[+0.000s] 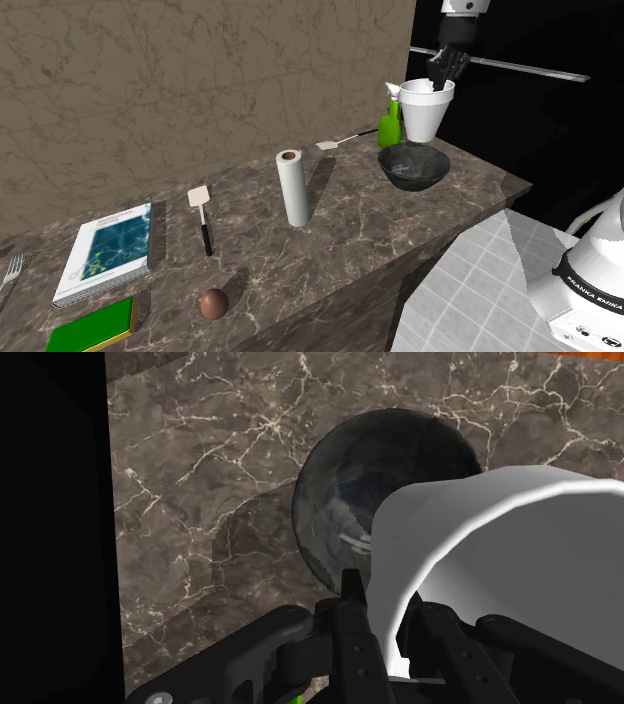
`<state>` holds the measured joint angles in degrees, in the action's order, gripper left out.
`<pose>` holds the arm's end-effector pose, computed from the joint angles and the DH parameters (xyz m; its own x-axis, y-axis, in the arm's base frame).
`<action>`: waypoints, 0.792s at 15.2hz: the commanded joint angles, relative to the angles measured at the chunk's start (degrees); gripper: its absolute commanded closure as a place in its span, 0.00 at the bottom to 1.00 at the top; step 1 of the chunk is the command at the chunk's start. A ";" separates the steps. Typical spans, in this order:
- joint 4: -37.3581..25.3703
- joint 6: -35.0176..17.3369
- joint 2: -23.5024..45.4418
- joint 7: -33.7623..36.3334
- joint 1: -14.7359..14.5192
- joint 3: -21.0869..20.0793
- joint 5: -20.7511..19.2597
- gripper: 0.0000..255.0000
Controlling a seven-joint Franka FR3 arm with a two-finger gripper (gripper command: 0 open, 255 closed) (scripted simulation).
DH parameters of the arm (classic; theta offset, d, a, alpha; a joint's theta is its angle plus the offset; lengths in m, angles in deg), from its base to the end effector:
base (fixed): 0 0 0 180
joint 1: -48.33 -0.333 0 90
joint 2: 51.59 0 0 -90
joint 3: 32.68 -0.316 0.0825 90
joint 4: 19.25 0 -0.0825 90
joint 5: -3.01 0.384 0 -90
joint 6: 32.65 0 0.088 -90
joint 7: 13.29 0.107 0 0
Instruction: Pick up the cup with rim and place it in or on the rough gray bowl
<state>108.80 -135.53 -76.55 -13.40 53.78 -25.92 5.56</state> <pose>0.4124 -0.0912 0.5393 0.9780 -0.2083 -0.0068 -0.2080 -0.9737 -0.0929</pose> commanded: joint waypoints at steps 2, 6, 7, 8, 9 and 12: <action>2.17 -2.32 0.09 -0.14 0.00 0.02 0.03 1.00; 4.97 -5.44 0.42 -0.40 0.02 0.10 0.08 1.00; 5.65 -6.23 0.54 -0.47 0.02 0.13 0.09 1.00; 6.31 -7.02 0.67 -0.54 0.02 0.15 0.11 1.00; 6.96 -7.82 0.82 -0.61 0.02 0.18 0.13 1.00; 8.86 -10.22 1.34 -0.83 0.01 0.26 0.20 1.00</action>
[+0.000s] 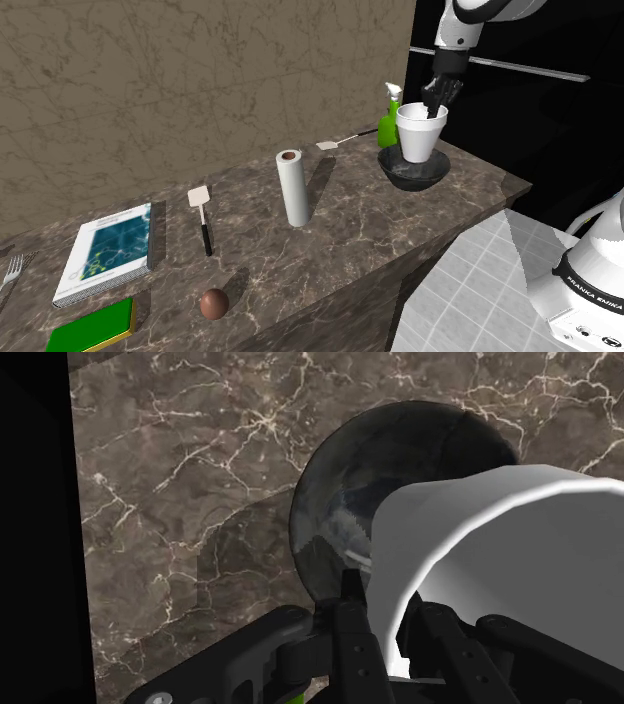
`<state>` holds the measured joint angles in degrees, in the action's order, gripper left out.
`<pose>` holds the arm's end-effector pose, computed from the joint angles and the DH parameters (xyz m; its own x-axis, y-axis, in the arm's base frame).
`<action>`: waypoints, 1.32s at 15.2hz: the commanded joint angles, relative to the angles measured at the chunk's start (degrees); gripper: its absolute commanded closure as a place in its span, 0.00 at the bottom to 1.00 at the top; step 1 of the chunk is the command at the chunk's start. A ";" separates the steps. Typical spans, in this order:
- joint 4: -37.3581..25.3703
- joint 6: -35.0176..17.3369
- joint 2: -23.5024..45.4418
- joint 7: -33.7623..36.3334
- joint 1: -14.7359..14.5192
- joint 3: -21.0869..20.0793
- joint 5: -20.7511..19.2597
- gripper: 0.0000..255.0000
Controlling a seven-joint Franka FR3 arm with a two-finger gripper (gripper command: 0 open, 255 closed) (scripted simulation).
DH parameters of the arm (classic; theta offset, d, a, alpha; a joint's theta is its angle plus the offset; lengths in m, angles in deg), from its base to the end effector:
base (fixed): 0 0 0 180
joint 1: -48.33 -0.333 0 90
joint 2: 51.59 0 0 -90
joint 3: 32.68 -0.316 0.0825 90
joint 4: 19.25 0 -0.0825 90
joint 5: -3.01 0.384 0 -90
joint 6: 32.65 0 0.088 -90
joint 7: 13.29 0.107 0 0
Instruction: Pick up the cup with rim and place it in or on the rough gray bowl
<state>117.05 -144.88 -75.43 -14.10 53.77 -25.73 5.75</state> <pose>0.4124 -0.0901 0.4765 0.9781 -0.2081 -0.0067 -0.2078 -0.9737 -0.0930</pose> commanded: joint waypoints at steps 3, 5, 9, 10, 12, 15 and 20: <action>1.18 -1.62 0.40 -0.21 0.02 0.10 0.04 1.00; 1.18 -1.62 0.40 -0.21 0.02 0.10 0.04 1.00; 1.18 -1.62 0.40 -0.21 0.02 0.10 0.04 0.00; 1.17 -1.62 0.40 -0.21 0.02 0.10 0.04 0.00; 1.18 -1.62 0.40 -0.21 0.02 0.10 0.04 0.00; -0.38 0.40 -0.06 -0.15 0.08 0.13 -0.07 0.00; -5.08 5.92 -0.88 -0.03 0.22 0.23 -0.30 0.00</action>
<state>112.16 -139.37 -76.14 -14.17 53.99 -25.48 5.47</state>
